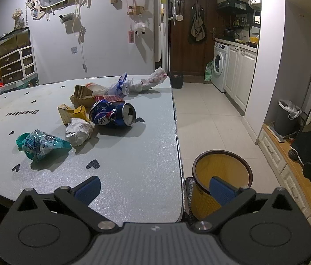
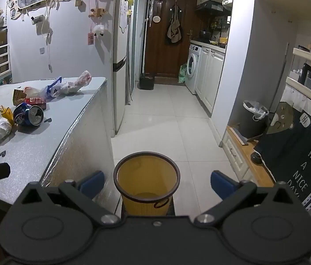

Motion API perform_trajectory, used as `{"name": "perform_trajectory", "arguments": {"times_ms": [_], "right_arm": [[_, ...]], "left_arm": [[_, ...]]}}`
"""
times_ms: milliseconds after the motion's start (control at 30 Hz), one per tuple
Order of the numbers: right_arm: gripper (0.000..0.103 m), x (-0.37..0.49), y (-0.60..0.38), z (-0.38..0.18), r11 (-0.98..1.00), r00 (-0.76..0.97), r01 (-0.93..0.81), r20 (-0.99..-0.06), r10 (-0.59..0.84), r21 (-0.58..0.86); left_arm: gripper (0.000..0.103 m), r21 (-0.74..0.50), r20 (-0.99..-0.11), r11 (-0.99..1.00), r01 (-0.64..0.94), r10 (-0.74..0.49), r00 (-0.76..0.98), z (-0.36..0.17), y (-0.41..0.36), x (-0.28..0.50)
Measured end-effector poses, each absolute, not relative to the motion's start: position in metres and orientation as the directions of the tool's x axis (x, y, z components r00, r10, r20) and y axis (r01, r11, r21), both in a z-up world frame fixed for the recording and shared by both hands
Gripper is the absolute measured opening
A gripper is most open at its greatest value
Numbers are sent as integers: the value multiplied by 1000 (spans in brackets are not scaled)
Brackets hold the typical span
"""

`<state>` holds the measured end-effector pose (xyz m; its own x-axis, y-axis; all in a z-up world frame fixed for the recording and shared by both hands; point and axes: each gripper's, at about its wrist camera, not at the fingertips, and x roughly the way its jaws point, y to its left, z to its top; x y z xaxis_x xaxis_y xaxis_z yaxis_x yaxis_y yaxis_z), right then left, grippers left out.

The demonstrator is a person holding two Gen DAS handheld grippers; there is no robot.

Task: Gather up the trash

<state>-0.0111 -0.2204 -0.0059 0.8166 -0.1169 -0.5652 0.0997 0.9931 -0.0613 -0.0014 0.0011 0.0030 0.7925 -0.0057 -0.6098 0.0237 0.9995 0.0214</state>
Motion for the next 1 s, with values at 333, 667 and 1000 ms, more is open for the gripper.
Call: {"name": "perform_trajectory", "arguments": {"times_ms": [333,667,1000], "right_arm": [[103,-6,-225,1,993,815,101,-568,-118,-61],[103,-10,-227,-1,993,812,101,-571,-119,-62],[103,-9,-225,-6,992,814,104,-567,-127,-72]], "left_arm": [[103,24,-609,999,28,-8,793,-1,0,2],[103,25,-608,999,30,-9,794,0,-3,1],[103,24,-608,999,29,-9,794,0,-3,1]]}}
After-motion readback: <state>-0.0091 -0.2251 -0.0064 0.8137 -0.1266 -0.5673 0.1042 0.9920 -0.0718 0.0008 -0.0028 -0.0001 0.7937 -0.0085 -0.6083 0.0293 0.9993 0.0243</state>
